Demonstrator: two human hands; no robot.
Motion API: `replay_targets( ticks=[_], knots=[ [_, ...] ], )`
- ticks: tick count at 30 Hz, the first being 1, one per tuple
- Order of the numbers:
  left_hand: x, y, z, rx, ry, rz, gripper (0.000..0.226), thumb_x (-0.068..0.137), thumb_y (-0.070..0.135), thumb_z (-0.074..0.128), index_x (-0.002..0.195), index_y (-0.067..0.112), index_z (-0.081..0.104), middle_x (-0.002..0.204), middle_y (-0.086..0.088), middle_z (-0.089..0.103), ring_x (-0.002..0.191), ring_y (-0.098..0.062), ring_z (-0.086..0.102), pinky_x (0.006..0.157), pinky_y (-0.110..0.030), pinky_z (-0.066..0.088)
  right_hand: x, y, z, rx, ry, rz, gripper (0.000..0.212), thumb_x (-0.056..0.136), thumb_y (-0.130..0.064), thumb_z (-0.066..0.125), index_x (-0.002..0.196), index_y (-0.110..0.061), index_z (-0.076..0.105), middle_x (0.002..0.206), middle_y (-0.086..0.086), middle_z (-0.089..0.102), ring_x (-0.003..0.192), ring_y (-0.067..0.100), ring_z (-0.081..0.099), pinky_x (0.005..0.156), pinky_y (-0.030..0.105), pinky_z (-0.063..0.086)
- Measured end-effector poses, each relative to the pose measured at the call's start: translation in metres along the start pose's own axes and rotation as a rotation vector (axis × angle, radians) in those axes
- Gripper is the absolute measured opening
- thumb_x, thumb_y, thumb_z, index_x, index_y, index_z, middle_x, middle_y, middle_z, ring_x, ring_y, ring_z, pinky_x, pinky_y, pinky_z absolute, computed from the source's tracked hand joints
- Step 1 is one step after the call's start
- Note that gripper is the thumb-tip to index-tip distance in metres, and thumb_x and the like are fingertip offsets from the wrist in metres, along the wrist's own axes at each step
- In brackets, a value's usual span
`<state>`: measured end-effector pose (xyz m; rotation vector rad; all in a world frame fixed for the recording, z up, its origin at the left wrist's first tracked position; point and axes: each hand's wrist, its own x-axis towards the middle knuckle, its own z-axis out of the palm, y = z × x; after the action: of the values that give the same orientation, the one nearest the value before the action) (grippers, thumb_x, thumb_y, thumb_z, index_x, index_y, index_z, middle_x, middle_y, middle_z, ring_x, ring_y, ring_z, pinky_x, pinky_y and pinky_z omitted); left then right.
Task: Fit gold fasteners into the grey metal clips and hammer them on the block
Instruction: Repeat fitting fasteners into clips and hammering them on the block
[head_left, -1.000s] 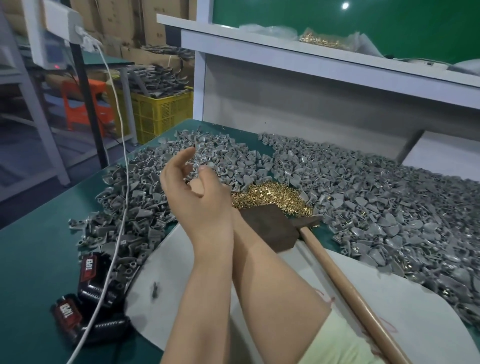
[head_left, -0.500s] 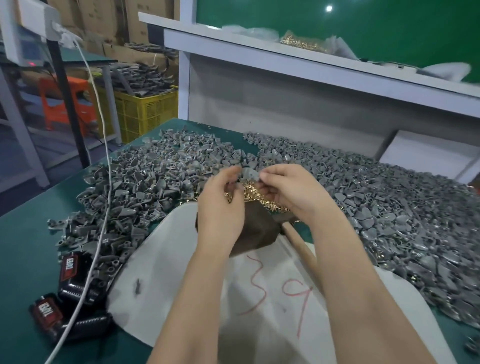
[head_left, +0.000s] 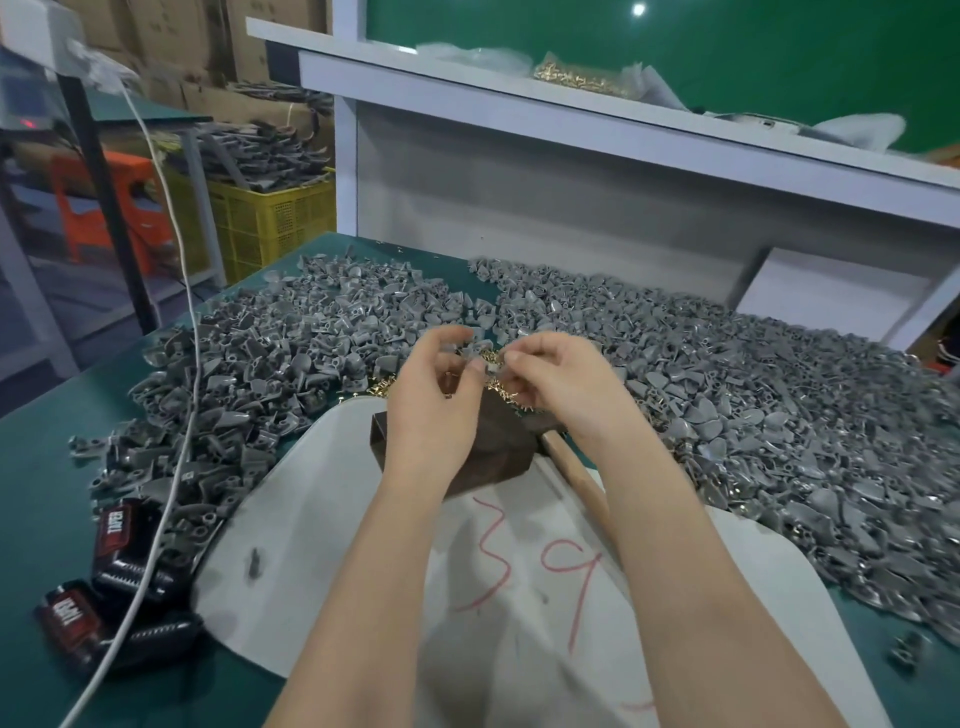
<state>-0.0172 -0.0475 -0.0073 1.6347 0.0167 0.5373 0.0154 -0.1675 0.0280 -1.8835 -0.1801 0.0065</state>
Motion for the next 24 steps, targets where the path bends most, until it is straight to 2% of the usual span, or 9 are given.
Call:
replay_targets(
  ticks=[2, 4, 7, 9, 11, 13, 17, 22, 24],
  knots=[
    [0.002, -0.003, -0.003, -0.008, 0.050, -0.037, 0.025, 0.093, 0.014, 0.054, 0.110, 0.031, 0.059, 0.076, 0.004, 0.062, 0.063, -0.006, 0.050, 0.061, -0.018, 0.039, 0.014, 0.006, 0.001, -0.127, 0.214, -0.050, 0.017, 0.092, -0.008, 0.055, 0.082, -0.021, 0.061, 0.078, -0.003, 0.068, 0.072, 0.009, 0.062, 0.070, 0.023, 0.050],
    [0.004, -0.005, -0.006, -0.053, 0.124, -0.080, 0.021, 0.094, 0.015, 0.053, 0.107, 0.029, 0.062, 0.075, 0.005, 0.061, 0.062, -0.004, 0.050, 0.059, -0.016, 0.038, 0.029, 0.014, 0.003, -0.389, 0.291, -0.060, 0.013, 0.091, -0.013, 0.057, 0.091, -0.020, 0.067, 0.093, -0.004, 0.070, 0.079, 0.009, 0.062, 0.073, 0.023, 0.047],
    [0.004, -0.003, -0.009, -0.162, 0.220, -0.142, 0.015, 0.093, 0.016, 0.056, 0.095, 0.028, 0.065, 0.078, 0.005, 0.063, 0.069, -0.004, 0.056, 0.067, -0.019, 0.042, 0.053, 0.026, 0.011, -0.768, 0.081, 0.054, 0.018, 0.090, -0.021, 0.062, 0.104, -0.018, 0.071, 0.112, 0.000, 0.068, 0.100, 0.017, 0.062, 0.083, 0.027, 0.046],
    [0.004, -0.001, -0.009, -0.223, 0.257, -0.176, 0.013, 0.092, 0.018, 0.059, 0.088, 0.030, 0.062, 0.090, 0.001, 0.068, 0.085, -0.011, 0.062, 0.078, -0.023, 0.048, 0.066, 0.028, 0.016, -0.879, -0.014, 0.182, 0.025, 0.088, -0.024, 0.065, 0.111, -0.013, 0.069, 0.115, 0.005, 0.066, 0.105, 0.023, 0.061, 0.086, 0.029, 0.048],
    [0.004, -0.001, -0.009, -0.258, 0.282, -0.195, 0.010, 0.090, 0.020, 0.063, 0.086, 0.029, 0.061, 0.094, -0.003, 0.068, 0.091, -0.015, 0.063, 0.083, -0.027, 0.049, 0.074, 0.028, 0.017, -0.976, -0.090, 0.268, 0.029, 0.090, -0.014, 0.060, 0.118, -0.008, 0.064, 0.119, 0.010, 0.063, 0.105, 0.027, 0.061, 0.088, 0.032, 0.051],
    [0.004, -0.001, -0.009, -0.267, 0.289, -0.207, 0.010, 0.088, 0.019, 0.065, 0.086, 0.028, 0.062, 0.092, -0.005, 0.068, 0.086, -0.015, 0.062, 0.081, -0.027, 0.048, 0.077, 0.031, 0.017, -1.039, -0.161, 0.280, 0.030, 0.090, -0.007, 0.053, 0.119, -0.007, 0.062, 0.121, 0.013, 0.061, 0.106, 0.029, 0.060, 0.091, 0.037, 0.052],
    [0.005, -0.001, -0.008, -0.291, 0.282, -0.227, 0.012, 0.085, 0.012, 0.067, 0.085, 0.023, 0.061, 0.089, -0.009, 0.066, 0.082, -0.016, 0.061, 0.079, -0.029, 0.049, 0.074, 0.038, 0.019, -1.043, -0.129, 0.221, 0.025, 0.090, -0.007, 0.051, 0.112, -0.007, 0.065, 0.116, 0.012, 0.064, 0.105, 0.029, 0.060, 0.094, 0.038, 0.050],
    [0.004, -0.001, -0.006, -0.232, 0.238, -0.217, 0.015, 0.087, 0.013, 0.064, 0.085, 0.028, 0.061, 0.091, 0.006, 0.064, 0.098, -0.021, 0.063, 0.090, -0.037, 0.049, 0.073, 0.041, 0.017, -1.014, -0.099, 0.226, 0.024, 0.090, -0.011, 0.055, 0.111, -0.005, 0.066, 0.116, 0.013, 0.064, 0.108, 0.029, 0.059, 0.094, 0.035, 0.049],
    [0.003, -0.001, -0.006, -0.185, 0.196, -0.222, 0.022, 0.089, 0.010, 0.060, 0.084, 0.031, 0.064, 0.092, 0.011, 0.064, 0.096, -0.019, 0.063, 0.092, -0.040, 0.049, 0.072, 0.043, 0.017, -1.012, -0.080, 0.216, 0.024, 0.091, -0.011, 0.055, 0.112, -0.004, 0.065, 0.116, 0.014, 0.064, 0.108, 0.029, 0.059, 0.093, 0.034, 0.049]
  ],
)
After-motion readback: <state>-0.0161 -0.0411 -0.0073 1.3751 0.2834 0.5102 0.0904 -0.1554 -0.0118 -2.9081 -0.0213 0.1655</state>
